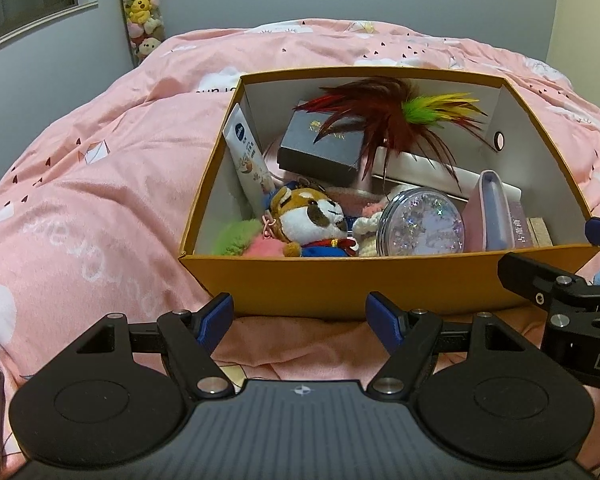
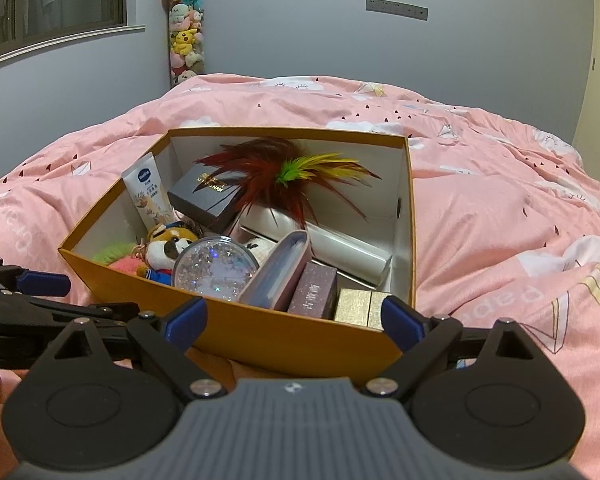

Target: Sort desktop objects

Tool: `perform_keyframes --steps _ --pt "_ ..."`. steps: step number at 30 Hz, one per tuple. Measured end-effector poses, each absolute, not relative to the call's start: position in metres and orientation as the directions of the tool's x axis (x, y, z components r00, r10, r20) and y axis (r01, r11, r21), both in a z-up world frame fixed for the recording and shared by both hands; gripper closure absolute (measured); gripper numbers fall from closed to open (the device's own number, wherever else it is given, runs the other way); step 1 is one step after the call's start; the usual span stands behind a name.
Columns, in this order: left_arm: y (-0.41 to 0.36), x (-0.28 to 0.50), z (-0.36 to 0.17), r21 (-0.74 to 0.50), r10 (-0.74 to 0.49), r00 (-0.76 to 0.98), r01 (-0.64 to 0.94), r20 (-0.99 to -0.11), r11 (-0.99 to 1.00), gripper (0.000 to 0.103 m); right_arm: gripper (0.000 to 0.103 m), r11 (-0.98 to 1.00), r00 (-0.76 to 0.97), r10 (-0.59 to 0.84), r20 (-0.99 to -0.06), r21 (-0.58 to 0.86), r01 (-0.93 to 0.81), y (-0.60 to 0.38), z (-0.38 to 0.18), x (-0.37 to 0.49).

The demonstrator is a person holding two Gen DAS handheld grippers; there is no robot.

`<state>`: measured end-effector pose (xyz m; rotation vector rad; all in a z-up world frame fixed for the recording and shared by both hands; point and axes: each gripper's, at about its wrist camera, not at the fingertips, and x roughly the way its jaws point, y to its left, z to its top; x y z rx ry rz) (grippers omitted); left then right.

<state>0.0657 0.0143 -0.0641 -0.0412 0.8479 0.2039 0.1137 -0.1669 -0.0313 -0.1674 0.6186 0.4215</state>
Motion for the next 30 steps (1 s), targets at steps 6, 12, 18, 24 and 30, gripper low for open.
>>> perform_keyframes --steps 6,12,18,24,30 --pt "0.013 0.064 -0.06 0.055 0.176 0.66 -0.199 -0.731 0.978 0.017 0.008 0.902 0.733 0.332 -0.593 -0.027 -0.43 -0.167 -0.031 0.114" --pt "0.013 0.062 -0.054 0.058 0.184 0.684 -0.203 -0.706 0.978 0.017 0.008 0.902 0.733 0.331 -0.594 -0.028 -0.43 -0.167 -0.031 0.114" --pt "0.012 0.062 -0.054 0.058 0.176 0.688 -0.192 -0.704 0.98 0.017 0.007 0.902 0.734 0.329 -0.594 -0.032 -0.431 -0.166 -0.033 0.114" --pt "0.012 0.062 -0.053 0.057 0.178 0.689 -0.195 -0.703 0.979 0.017 0.006 0.9 0.734 0.327 -0.596 -0.042 -0.434 -0.166 -0.035 0.115" --pt "0.012 0.061 -0.052 0.061 0.182 0.691 -0.196 -0.7 0.979 0.017 0.006 0.9 0.734 0.327 -0.596 -0.042 -0.434 -0.166 -0.035 0.114"
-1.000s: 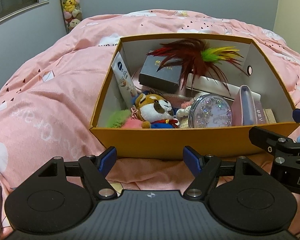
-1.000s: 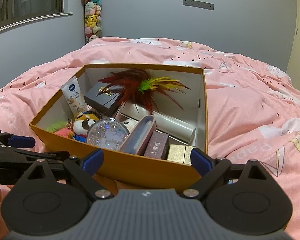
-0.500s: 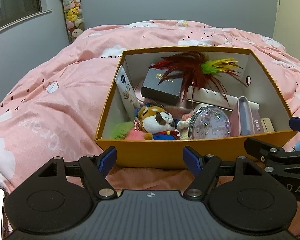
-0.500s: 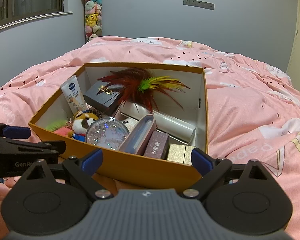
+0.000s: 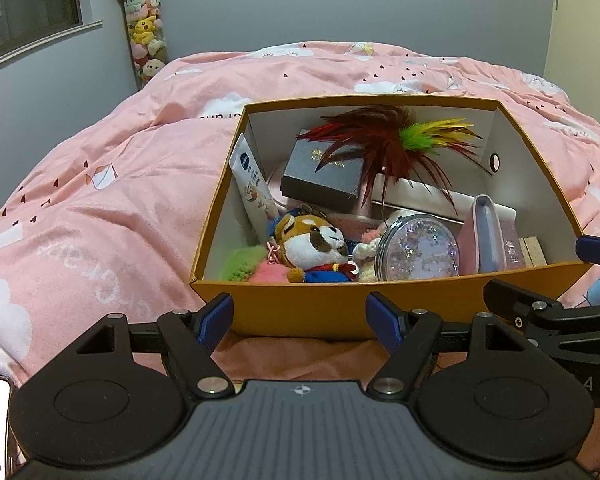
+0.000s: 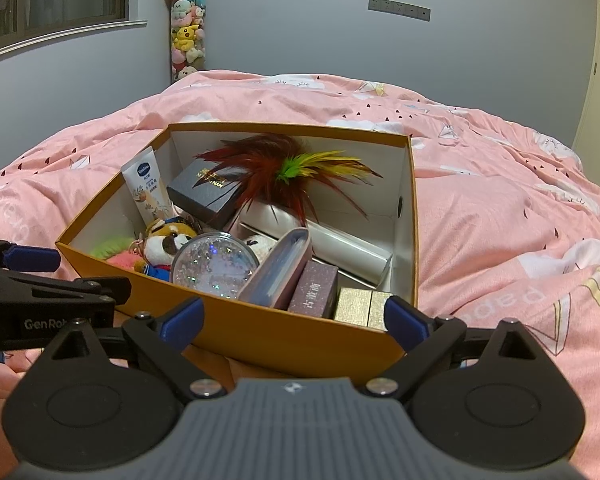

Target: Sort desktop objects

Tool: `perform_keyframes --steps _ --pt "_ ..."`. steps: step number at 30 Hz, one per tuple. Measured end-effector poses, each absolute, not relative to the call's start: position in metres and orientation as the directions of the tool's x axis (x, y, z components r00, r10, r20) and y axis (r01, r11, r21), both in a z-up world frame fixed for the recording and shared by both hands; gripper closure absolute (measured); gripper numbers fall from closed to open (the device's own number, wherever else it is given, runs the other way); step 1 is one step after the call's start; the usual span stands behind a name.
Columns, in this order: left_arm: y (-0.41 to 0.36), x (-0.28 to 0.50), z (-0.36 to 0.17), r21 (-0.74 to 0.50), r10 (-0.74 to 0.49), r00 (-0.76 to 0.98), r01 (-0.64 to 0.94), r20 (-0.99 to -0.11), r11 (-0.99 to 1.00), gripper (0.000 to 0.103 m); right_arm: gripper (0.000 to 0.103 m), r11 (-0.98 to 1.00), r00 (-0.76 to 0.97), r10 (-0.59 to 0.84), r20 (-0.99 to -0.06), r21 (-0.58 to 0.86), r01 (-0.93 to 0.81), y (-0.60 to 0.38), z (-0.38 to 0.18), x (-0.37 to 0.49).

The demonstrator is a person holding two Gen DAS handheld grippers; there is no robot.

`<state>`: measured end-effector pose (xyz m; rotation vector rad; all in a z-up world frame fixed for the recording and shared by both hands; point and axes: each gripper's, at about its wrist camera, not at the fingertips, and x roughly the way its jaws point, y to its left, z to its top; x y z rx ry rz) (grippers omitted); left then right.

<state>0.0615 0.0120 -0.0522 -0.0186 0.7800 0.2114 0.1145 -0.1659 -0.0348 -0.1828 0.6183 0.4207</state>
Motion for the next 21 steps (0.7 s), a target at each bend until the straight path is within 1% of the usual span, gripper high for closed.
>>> perform_keyframes --steps 21 --pt "0.0133 0.0585 -0.0481 0.037 0.157 0.7 -0.183 -0.697 0.982 0.017 0.006 0.9 0.735 0.323 -0.596 -0.047 -0.434 -0.1666 -0.0358 0.1151"
